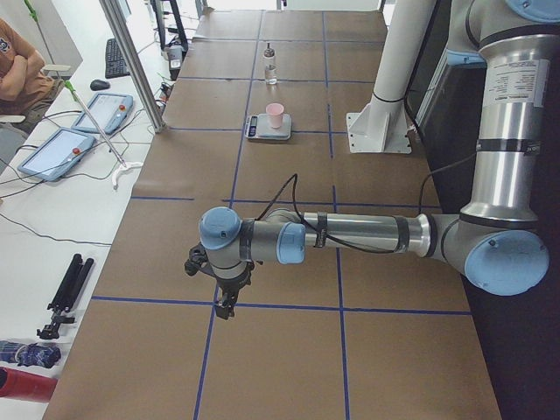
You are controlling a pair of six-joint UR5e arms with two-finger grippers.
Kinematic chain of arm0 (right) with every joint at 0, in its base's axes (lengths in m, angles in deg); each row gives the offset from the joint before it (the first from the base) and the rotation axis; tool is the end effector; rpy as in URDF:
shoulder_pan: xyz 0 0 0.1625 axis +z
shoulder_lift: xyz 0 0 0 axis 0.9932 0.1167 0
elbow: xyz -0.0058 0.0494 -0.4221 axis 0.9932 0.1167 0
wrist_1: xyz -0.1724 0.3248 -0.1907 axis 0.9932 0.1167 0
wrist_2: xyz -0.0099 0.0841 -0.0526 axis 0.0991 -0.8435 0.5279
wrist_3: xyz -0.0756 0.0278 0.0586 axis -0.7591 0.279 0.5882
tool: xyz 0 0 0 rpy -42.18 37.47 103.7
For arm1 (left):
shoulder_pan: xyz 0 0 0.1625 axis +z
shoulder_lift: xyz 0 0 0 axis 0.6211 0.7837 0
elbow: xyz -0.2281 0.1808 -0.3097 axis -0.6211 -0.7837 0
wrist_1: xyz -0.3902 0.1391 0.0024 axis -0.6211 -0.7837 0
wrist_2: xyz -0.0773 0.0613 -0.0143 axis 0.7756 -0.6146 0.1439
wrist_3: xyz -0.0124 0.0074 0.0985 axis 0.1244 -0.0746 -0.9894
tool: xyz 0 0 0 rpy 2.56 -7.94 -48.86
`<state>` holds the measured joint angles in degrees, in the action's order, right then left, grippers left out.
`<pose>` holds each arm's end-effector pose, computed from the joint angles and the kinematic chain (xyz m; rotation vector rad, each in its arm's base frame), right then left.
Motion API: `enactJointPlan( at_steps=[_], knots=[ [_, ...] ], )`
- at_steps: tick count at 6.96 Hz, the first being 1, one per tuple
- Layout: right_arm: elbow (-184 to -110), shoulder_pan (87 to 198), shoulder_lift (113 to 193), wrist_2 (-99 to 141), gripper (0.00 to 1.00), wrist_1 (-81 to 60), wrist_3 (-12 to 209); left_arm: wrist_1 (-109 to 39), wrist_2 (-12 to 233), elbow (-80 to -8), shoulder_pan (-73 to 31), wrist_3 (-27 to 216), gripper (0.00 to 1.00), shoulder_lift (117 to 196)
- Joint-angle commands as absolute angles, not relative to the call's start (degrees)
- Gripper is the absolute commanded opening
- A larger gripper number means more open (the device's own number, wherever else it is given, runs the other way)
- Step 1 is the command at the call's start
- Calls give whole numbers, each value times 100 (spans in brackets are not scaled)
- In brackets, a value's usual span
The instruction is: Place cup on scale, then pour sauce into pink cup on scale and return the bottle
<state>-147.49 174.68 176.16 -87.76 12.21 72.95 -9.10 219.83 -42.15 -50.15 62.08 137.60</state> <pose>0.0782 -0.4558 0.6733 -0.0841 -0.7351 -0.0701 -0.0554 -0.5003 0.6609 0.1101 0.7088 0.3210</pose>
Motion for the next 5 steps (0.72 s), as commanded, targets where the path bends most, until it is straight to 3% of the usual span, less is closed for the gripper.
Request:
enactJointPlan(
  at_steps=[1,5],
  knots=[
    [-14605,17471,17583,-8765,100,574,8105,-924,22006,-4137,-5011,7007,100,13792],
    [-14296,17462,17557,-8817,100,23,8303,-906,22023,-4225,-5020,7120,100,13827]
  ],
)
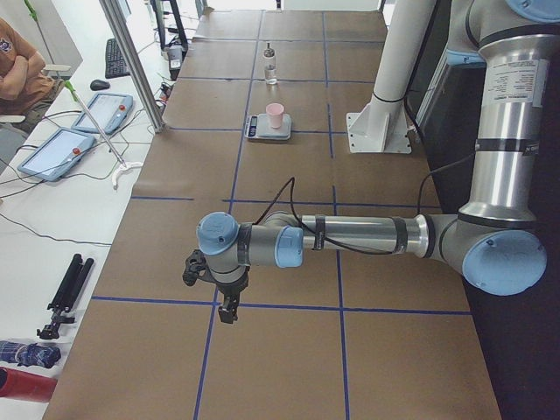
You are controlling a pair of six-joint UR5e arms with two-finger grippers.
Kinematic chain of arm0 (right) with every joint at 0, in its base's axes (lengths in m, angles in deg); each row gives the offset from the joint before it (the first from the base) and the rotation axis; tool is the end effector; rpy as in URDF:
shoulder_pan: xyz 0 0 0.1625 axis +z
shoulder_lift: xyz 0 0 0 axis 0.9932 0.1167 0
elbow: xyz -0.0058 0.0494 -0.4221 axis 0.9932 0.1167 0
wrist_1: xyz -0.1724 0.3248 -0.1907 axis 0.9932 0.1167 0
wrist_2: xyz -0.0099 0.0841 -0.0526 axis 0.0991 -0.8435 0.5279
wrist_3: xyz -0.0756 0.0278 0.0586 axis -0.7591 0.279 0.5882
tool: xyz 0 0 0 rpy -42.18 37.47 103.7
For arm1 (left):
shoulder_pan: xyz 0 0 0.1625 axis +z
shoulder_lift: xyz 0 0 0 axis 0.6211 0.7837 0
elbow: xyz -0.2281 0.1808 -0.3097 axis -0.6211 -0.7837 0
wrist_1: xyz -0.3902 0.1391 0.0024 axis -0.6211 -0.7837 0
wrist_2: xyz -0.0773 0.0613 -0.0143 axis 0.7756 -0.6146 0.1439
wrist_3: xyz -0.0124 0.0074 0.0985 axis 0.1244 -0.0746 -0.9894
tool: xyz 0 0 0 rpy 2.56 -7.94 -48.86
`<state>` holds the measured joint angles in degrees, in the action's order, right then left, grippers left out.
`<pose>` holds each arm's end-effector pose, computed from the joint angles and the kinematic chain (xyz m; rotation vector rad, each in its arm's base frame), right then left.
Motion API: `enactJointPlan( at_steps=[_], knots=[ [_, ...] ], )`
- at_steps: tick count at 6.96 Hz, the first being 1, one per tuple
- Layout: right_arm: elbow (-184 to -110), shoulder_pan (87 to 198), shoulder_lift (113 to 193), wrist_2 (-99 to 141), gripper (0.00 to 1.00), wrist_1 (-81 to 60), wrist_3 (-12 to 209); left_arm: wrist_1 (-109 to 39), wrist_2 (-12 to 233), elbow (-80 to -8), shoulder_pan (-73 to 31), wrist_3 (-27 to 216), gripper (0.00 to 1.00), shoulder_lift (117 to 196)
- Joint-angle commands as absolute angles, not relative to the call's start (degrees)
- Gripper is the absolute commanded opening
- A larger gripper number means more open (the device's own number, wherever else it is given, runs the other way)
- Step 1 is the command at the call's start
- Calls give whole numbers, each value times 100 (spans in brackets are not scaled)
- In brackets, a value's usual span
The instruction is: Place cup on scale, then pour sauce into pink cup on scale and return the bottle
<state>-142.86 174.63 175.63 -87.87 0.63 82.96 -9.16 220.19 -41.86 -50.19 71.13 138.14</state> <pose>0.0780 -0.4699 0.6893 -0.0235 -0.7280 0.0485 -0.0552 -0.5047 0.6582 0.0594 0.7189 0.1710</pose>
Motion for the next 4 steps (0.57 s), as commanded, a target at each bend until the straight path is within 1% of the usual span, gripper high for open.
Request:
enactJointPlan(
  at_steps=[1,2,4],
  knots=[
    [-14314,17462,17556,-8826,100,-81,8311,-897,22023,-4287,-5020,7111,100,13827],
    [-14270,17462,17556,-8835,100,-204,8320,-897,22023,-4400,-5020,7111,100,13784],
    [-14270,17462,17556,-8835,100,-214,8320,-889,22023,-4410,-5029,7111,100,13783]
  ],
)
